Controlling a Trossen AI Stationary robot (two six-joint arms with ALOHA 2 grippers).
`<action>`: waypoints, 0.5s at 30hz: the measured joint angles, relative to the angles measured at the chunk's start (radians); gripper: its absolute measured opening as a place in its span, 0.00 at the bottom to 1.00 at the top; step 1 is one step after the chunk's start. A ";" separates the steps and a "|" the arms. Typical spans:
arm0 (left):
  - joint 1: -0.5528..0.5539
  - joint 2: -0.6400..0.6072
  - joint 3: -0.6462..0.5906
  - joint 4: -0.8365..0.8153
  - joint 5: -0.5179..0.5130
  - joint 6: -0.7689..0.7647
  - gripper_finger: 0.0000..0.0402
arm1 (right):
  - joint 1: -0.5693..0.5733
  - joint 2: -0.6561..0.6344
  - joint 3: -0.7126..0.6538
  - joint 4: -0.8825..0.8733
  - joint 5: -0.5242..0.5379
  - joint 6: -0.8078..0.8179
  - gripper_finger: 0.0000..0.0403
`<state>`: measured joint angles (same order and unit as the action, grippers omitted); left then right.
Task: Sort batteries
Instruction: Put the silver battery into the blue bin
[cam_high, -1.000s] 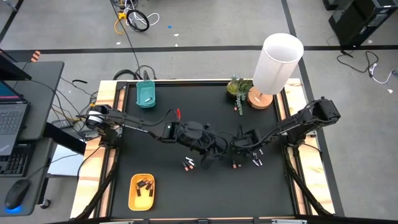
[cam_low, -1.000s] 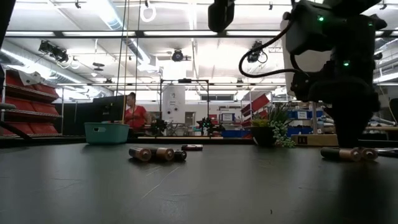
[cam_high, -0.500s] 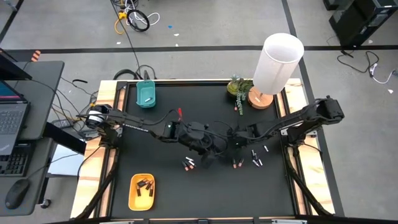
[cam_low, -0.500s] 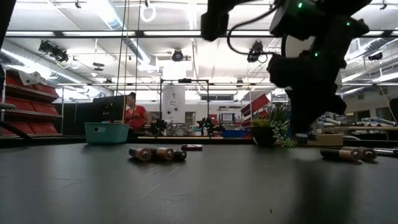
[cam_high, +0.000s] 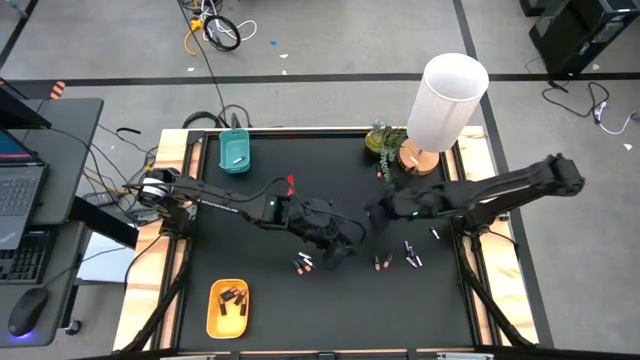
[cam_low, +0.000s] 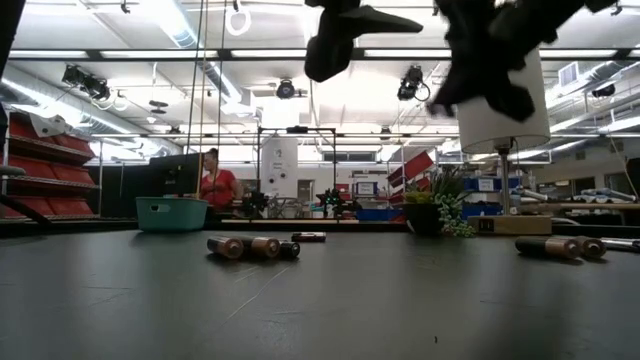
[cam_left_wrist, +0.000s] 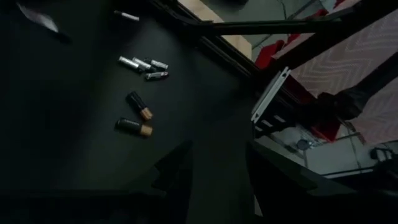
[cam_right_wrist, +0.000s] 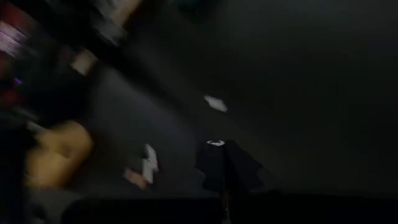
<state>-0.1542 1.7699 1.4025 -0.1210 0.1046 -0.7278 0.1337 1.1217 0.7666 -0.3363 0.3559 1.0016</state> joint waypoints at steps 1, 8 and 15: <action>0.002 0.000 0.000 0.003 0.000 -0.003 0.40 | 0.002 -0.022 0.000 0.027 0.022 -0.015 0.00; 0.020 0.000 0.000 0.117 -0.062 0.019 0.40 | 0.009 -0.118 0.000 0.293 0.071 -0.145 0.00; 0.049 -0.001 0.000 0.291 -0.132 0.088 0.40 | 0.088 -0.162 0.001 0.485 0.126 -0.218 0.00</action>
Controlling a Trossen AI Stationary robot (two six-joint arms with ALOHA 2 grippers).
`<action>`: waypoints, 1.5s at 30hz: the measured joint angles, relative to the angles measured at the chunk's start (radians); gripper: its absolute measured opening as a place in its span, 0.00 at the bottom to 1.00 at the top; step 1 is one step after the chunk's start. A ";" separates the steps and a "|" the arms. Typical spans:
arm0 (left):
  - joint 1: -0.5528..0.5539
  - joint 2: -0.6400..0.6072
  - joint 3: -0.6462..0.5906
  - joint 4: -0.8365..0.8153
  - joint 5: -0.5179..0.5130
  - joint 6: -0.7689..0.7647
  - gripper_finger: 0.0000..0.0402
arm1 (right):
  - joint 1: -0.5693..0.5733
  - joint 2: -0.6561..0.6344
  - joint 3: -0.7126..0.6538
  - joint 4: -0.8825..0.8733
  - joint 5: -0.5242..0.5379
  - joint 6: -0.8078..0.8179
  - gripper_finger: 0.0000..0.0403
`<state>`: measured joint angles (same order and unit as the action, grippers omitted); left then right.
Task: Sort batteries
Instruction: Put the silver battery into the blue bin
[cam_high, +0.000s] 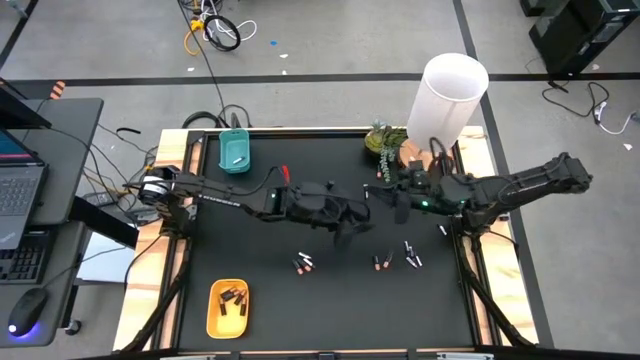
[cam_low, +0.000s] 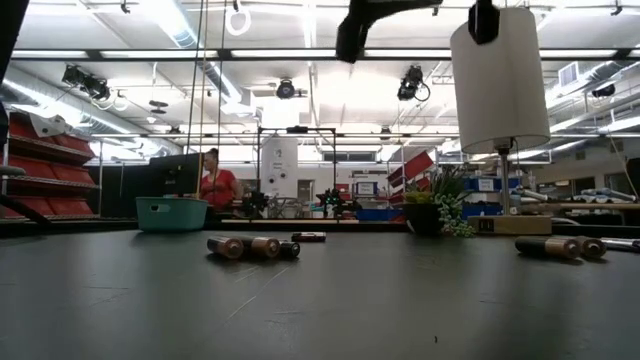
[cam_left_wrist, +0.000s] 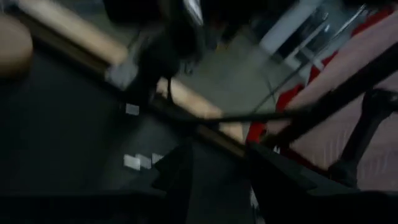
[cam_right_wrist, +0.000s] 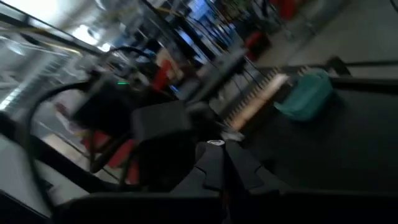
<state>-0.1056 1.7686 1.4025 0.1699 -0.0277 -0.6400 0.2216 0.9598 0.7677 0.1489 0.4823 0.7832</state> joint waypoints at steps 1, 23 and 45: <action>0.002 -0.002 0.000 0.022 -0.010 0.011 0.40 | 0.014 -0.006 0.000 0.019 0.014 -0.017 0.00; 0.067 -0.004 0.000 0.238 -0.027 0.113 0.40 | 0.098 -0.050 0.002 0.090 0.099 -0.185 0.00; 0.068 -0.004 0.000 0.230 -0.020 0.128 0.40 | 0.091 -0.049 0.002 0.130 0.129 -0.226 0.00</action>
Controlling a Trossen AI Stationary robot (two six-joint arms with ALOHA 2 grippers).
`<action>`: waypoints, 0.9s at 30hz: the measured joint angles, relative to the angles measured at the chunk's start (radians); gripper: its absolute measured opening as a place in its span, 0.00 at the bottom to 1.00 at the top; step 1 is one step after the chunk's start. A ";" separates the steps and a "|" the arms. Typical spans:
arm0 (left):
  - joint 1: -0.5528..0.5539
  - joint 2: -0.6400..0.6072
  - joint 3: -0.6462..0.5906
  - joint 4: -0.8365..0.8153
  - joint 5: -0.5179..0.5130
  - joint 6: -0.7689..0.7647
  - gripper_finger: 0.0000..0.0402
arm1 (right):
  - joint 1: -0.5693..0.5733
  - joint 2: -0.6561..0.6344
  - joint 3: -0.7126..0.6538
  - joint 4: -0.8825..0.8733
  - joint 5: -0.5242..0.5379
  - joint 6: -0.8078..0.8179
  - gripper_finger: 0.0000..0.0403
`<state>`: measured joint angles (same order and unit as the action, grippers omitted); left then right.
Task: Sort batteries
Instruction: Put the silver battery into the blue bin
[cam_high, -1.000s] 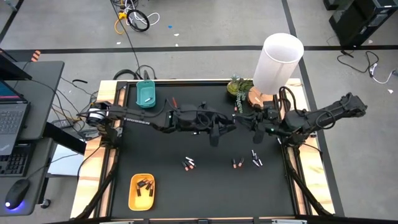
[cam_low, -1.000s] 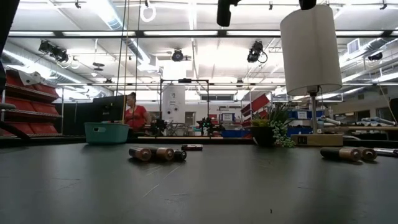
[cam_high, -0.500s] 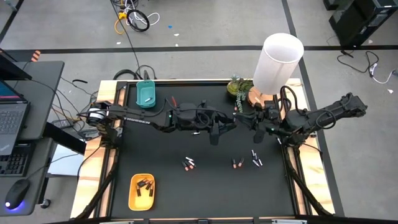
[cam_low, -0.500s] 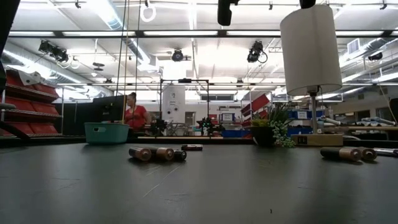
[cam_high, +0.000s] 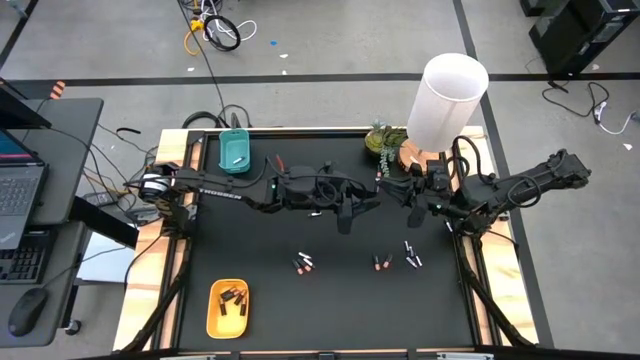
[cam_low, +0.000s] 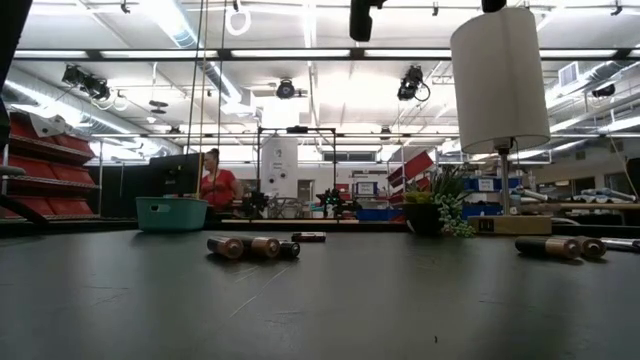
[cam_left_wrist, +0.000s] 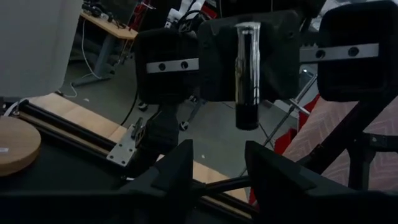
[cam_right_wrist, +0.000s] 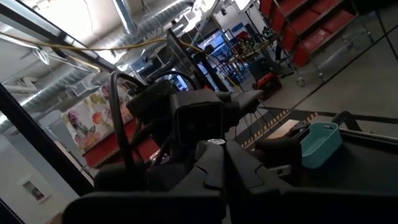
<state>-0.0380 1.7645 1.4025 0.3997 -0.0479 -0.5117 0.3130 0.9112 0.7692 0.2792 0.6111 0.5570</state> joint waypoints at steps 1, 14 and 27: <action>0.000 0.000 0.000 0.000 0.000 0.000 0.40 | 0.000 0.000 0.000 -0.003 0.001 0.000 0.00; 0.003 0.001 0.000 0.070 -0.011 -0.023 0.35 | 0.000 0.001 -0.001 -0.064 -0.003 0.042 0.00; 0.014 0.000 0.000 0.083 0.008 -0.007 0.11 | 0.000 0.005 -0.001 -0.061 -0.036 0.083 0.01</action>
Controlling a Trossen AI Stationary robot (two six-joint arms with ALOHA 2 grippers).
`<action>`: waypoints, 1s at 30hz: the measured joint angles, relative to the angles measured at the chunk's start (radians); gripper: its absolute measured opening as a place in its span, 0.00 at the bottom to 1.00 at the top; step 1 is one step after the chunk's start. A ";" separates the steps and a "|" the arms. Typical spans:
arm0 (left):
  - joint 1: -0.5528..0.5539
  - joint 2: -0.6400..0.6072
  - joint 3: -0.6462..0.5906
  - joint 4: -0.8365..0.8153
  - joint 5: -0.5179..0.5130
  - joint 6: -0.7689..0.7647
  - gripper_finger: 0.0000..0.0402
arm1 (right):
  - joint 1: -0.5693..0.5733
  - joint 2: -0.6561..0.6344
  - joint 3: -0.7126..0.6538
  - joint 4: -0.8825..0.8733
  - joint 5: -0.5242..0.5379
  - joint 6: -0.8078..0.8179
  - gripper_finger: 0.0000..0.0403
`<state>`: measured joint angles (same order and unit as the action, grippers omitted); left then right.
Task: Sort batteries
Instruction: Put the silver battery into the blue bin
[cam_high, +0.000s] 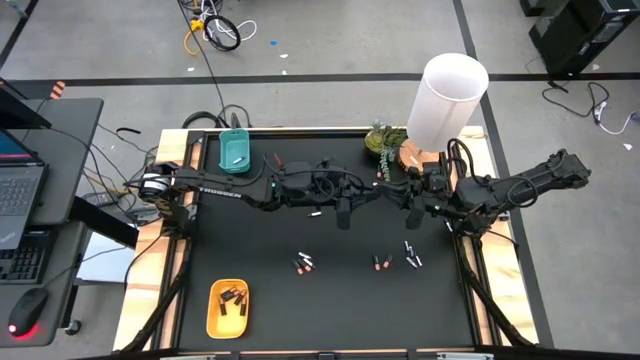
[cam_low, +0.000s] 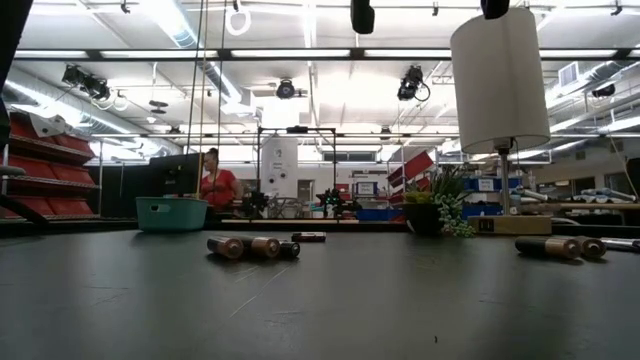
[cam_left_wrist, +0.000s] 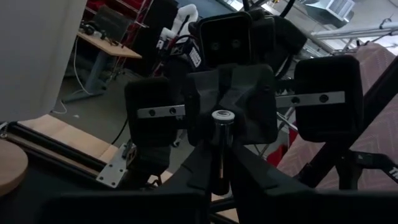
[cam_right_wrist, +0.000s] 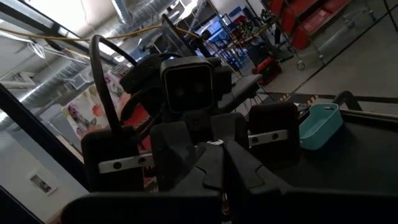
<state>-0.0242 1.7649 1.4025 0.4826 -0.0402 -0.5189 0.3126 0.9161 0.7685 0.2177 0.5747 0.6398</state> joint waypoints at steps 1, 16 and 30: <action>0.000 0.000 0.000 0.000 0.000 0.004 0.11 | 0.000 0.000 0.000 0.004 0.000 -0.001 0.01; 0.093 -0.180 0.001 -0.370 -0.034 0.134 0.11 | -0.012 -0.035 0.000 0.076 0.085 -0.024 0.34; 0.524 -0.390 -0.103 -1.397 -0.171 0.201 0.11 | -0.088 -0.032 0.000 0.047 0.056 -0.064 0.30</action>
<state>0.5000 1.3750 1.2995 -0.9147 -0.2112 -0.3176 0.2244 0.8840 0.7681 0.2651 0.6303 0.5759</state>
